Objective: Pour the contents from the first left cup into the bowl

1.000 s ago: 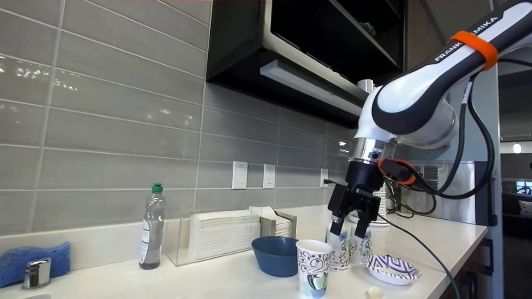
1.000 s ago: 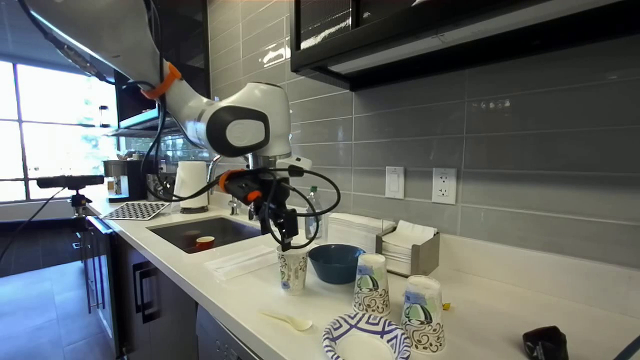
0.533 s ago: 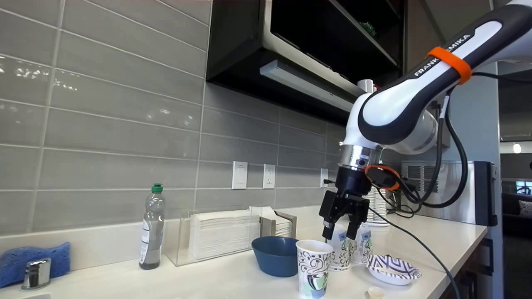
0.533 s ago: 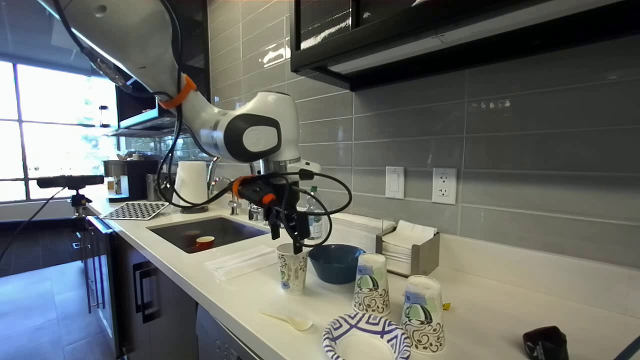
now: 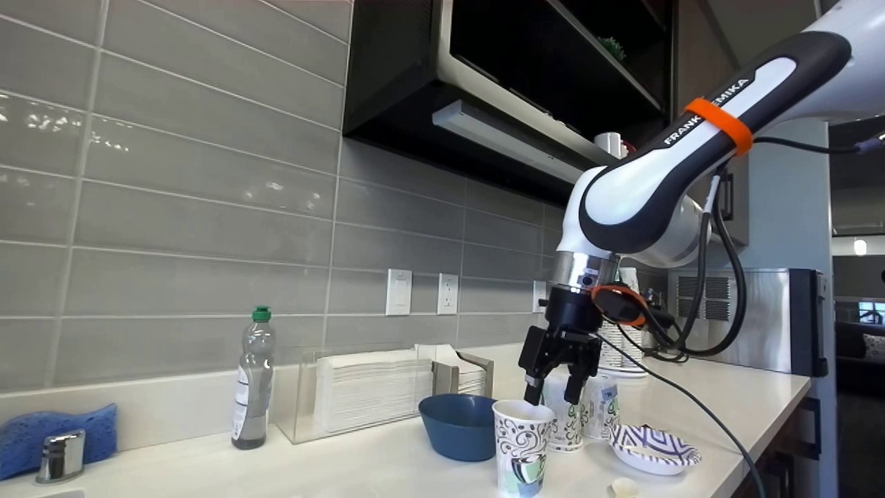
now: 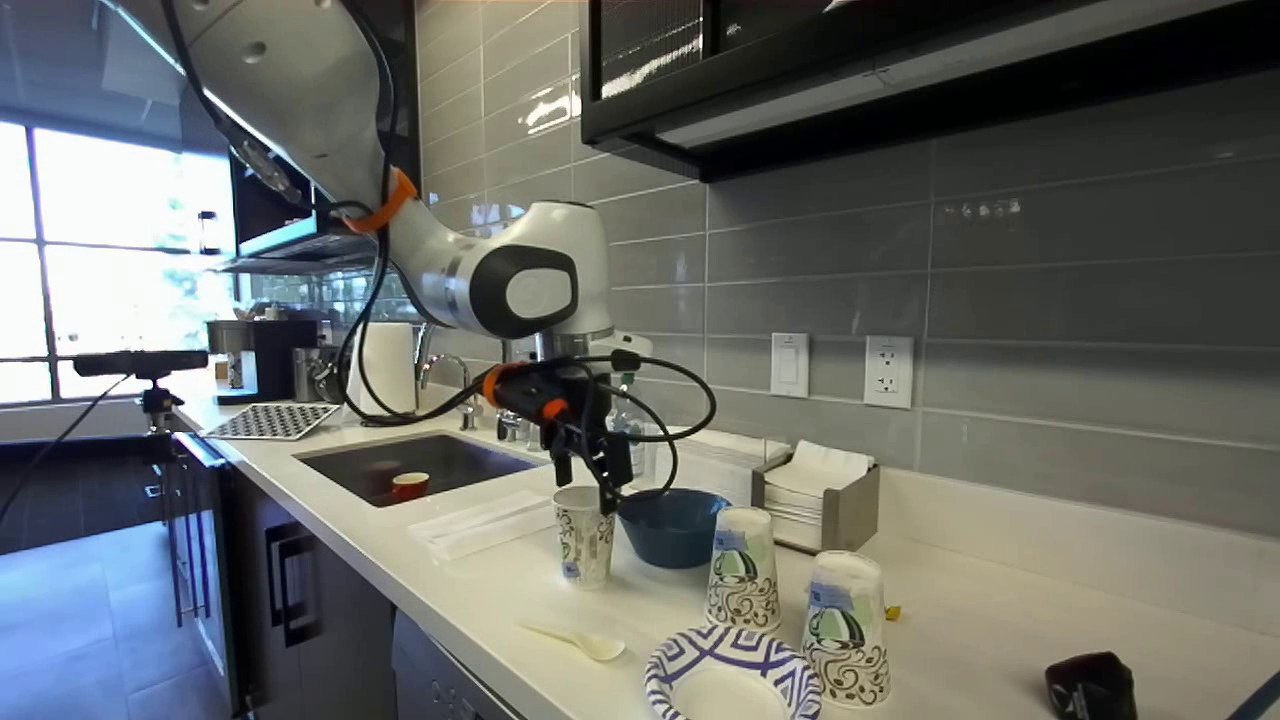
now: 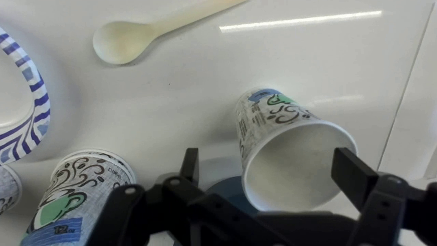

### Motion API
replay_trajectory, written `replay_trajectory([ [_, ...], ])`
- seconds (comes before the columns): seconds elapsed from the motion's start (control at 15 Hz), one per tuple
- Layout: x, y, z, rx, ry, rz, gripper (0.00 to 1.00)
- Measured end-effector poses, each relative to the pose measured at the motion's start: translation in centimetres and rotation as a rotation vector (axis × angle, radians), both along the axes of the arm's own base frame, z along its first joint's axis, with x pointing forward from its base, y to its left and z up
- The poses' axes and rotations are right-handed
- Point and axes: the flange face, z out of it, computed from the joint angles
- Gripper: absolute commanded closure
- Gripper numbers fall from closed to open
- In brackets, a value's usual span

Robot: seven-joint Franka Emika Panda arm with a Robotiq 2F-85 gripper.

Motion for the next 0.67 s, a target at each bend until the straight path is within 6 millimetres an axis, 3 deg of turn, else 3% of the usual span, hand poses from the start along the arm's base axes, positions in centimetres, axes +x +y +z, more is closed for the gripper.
replay_trajectory([
  [0.67, 1.3, 0.4, -1.0, -0.038, 0.007, 0.038, 0.00],
])
